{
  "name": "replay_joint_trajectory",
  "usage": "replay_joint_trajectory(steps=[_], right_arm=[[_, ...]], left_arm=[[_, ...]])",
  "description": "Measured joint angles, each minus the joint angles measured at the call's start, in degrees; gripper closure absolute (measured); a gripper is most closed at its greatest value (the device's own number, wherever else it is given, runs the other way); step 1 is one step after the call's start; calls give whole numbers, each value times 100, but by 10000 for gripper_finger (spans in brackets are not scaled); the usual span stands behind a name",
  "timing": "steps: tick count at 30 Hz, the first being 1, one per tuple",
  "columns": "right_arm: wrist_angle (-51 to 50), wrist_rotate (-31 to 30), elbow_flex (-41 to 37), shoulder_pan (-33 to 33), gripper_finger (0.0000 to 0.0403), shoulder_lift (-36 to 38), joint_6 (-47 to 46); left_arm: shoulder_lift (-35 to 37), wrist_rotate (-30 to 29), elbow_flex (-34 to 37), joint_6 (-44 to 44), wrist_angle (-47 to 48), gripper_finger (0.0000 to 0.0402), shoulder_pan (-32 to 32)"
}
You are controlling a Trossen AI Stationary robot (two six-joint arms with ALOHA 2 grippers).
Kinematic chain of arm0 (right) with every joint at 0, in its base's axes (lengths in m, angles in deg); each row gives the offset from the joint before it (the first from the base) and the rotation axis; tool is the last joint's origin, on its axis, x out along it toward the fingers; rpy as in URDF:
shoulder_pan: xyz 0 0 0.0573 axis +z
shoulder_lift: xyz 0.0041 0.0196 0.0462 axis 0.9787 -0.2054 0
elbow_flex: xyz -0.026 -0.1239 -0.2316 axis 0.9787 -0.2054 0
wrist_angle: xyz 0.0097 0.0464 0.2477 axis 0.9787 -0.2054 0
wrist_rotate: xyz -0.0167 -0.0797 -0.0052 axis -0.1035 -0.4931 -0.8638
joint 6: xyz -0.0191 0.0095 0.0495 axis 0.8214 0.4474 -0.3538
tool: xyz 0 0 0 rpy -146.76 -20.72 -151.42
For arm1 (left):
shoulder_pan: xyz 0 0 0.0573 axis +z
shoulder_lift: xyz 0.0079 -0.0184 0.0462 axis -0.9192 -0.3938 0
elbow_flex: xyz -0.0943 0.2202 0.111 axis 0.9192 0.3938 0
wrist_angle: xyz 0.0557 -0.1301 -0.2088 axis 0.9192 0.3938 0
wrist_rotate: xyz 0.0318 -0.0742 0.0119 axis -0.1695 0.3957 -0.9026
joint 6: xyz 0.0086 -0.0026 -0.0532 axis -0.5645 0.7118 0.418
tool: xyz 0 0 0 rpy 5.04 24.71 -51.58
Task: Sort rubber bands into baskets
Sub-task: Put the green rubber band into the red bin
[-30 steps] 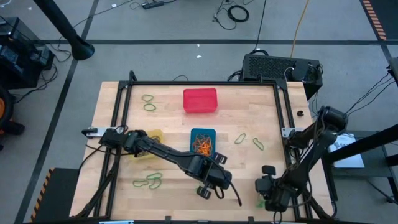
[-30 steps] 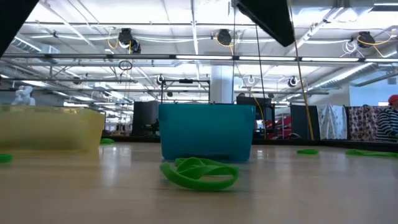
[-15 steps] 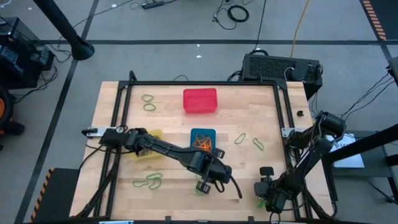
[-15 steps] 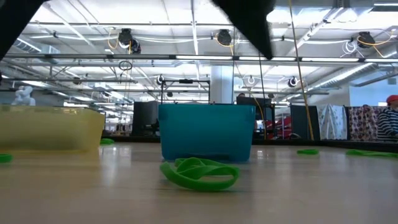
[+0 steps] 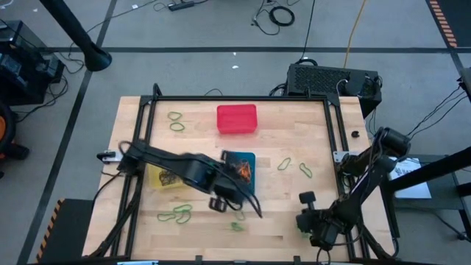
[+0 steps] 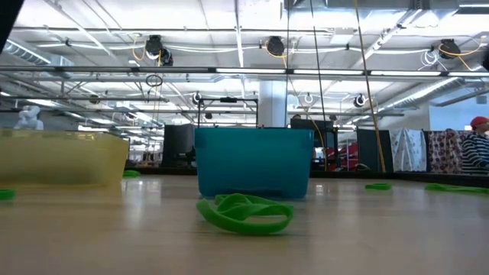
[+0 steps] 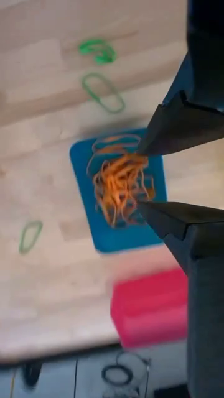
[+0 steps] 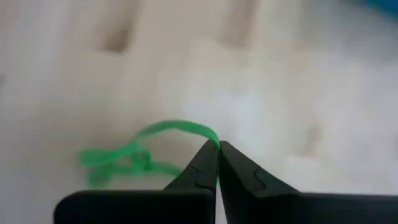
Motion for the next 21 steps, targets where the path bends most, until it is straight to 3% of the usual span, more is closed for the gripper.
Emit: replay_joint_trajectory(steps=[5, 10, 16, 21], right_arm=[[136, -1175, -12, -318, 401, 51, 554], [489, -2490, -9, -683, 402, 51, 1132], [777, -3846, -7, -1277, 402, 53, 1902], [766, -3812, -7, -1621, 402, 53, 1953]], left_arm=[[736, -480, 418, 55, 104, 265, 129], [1944, -1312, 1797, 147, -227, 265, 500], [3676, -1535, 4273, -425, -2698, 265, 1429], [4663, -882, 5941, -982, -4431, 265, 2050]])
